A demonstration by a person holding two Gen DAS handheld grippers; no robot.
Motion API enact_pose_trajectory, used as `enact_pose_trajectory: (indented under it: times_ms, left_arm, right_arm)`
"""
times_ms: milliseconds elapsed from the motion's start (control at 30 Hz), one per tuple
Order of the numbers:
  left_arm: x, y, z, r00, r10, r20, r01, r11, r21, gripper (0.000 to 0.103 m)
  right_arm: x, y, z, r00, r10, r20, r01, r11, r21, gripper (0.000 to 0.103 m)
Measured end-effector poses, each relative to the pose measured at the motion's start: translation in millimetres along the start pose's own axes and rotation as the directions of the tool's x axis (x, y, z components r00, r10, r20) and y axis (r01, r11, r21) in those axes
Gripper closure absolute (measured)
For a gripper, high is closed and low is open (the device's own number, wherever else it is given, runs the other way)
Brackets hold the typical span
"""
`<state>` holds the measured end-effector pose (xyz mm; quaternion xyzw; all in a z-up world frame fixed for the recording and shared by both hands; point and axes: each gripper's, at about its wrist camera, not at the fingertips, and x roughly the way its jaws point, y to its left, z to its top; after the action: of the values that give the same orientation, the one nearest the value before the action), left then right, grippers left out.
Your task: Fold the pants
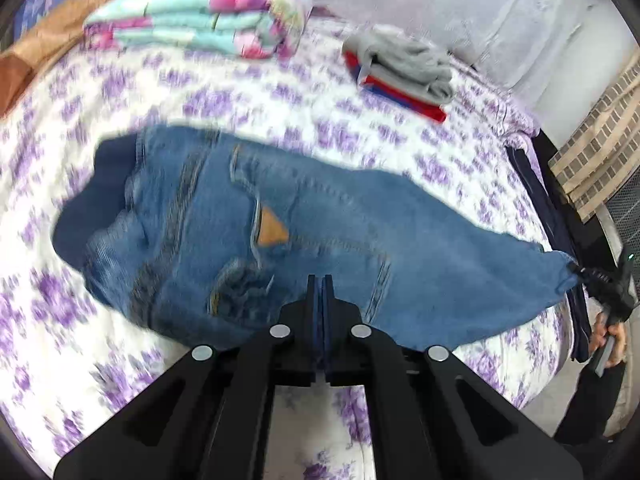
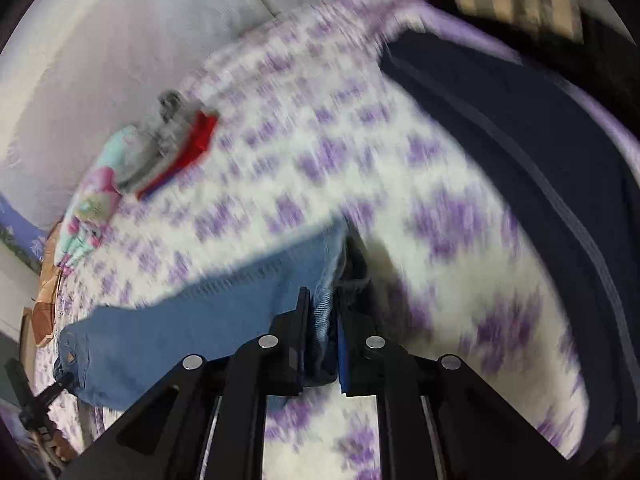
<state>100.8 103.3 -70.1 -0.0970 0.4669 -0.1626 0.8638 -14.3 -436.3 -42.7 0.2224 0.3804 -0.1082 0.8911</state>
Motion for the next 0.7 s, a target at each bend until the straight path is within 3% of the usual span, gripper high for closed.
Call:
enact_pose_trajectory:
  times_ms: [67,100,167,267,300,333,400,467,533,600,667,700]
  left_arm:
    - [6.6,7.2,6.1,0.997,0.078,-0.010,-0.078,0.997,-0.021,0.102]
    - [13.1,14.2,7.7,0.996,0.081,-0.033,-0.083,0.995,-0.051,0.102]
    - [25.1,31.5,8.1,0.998,0.016,-0.059,-0.023,0.994,-0.110,0.101]
    - [25.3,35.5,5.8,0.999,-0.010,-0.052,0.005,0.994,-0.113,0.101]
    - [24.2,34.3,5.7,0.999,-0.004,-0.054,-0.002,0.994,-0.111,0.101]
    - [22.2,32.1,6.7,0.998,0.005,-0.056,-0.011,0.994,-0.107,0.102]
    - [16.6,25.4,8.1,0.998,0.024,-0.060,-0.029,0.995,-0.094,0.102]
    - [9.2,13.5,11.1,0.999,0.002,-0.054,-0.005,0.998,-0.065,0.102]
    - [5.0,-1.3,12.5,0.997,-0.066,-0.050,0.064,0.997,-0.048,0.102]
    - [12.3,-25.0,11.4,0.985,-0.155,-0.077,0.153,0.988,-0.026,0.102]
    - [24.6,-48.7,9.0,0.970,-0.214,-0.120,0.216,0.976,0.010,0.102]
    - [37.1,-65.9,6.9,0.962,-0.230,-0.150,0.239,0.970,0.042,0.102]
  right_arm:
    - [0.3,-4.1,11.5,1.000,0.014,-0.001,-0.014,1.000,0.017,0.091]
    - [6.2,-9.5,14.2,1.000,-0.009,-0.011,0.009,0.999,0.034,0.091]
    - [25.2,-21.6,10.5,0.996,-0.053,-0.066,0.056,0.997,0.048,0.091]
    - [61.5,-39.7,-8.4,0.974,-0.104,-0.204,0.118,0.991,0.059,0.089]
    - [60.2,-38.8,-8.2,0.970,-0.128,-0.205,0.140,0.989,0.046,0.081]
    - [53.2,-33.7,-1.1,0.958,-0.194,-0.213,0.200,0.980,0.007,0.067]
    - [31.9,-16.5,14.6,0.944,-0.289,-0.160,0.283,0.957,-0.062,0.064]
    - [6.1,17.9,32.9,0.938,-0.344,-0.048,0.333,0.929,-0.160,0.061]
    - [-3.7,70.8,46.6,0.969,-0.249,-0.004,0.238,0.932,-0.275,0.053]
    - [9.9,123.9,48.4,0.993,-0.106,-0.056,0.077,0.921,-0.382,0.051]
    - [38.8,182.9,40.9,0.984,0.043,-0.172,-0.121,0.872,-0.474,0.051]
    - [63.4,221.1,32.0,0.960,0.115,-0.255,-0.235,0.828,-0.509,0.052]
